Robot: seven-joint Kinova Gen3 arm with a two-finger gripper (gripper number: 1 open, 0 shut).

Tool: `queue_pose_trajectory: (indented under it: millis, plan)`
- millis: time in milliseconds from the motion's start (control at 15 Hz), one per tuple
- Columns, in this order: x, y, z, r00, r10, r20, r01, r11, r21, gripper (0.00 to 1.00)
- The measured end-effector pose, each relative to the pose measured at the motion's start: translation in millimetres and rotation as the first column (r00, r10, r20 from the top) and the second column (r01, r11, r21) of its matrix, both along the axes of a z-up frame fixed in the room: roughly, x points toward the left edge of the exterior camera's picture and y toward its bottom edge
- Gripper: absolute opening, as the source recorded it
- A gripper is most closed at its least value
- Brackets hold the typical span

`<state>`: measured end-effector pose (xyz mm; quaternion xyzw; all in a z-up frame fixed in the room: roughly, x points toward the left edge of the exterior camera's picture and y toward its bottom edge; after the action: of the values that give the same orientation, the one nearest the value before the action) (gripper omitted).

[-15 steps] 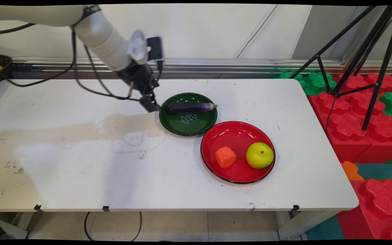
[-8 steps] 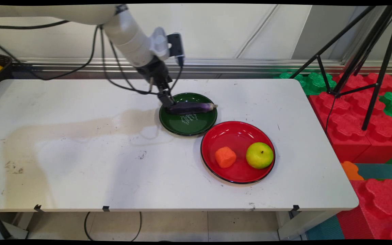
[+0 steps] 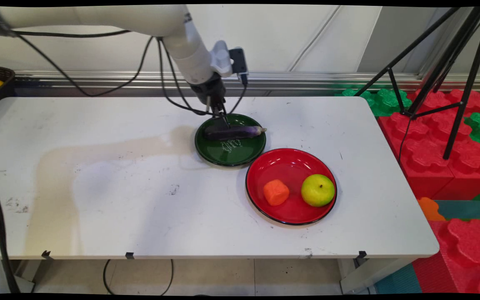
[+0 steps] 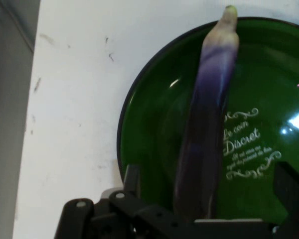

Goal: Pick up the eggplant from the green plate

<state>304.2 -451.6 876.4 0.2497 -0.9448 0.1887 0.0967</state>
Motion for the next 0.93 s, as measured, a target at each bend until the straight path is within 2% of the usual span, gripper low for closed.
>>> queue_pose_trajectory:
  millis: [467,933]
  plan:
    - [-14.0,-35.5,-32.1,1.000,-0.007,0.012,0.006,0.998,0.061,1.00]
    - [-18.5,-57.7,-60.8,1.000,0.000,0.015,-0.002,0.993,0.119,1.00]
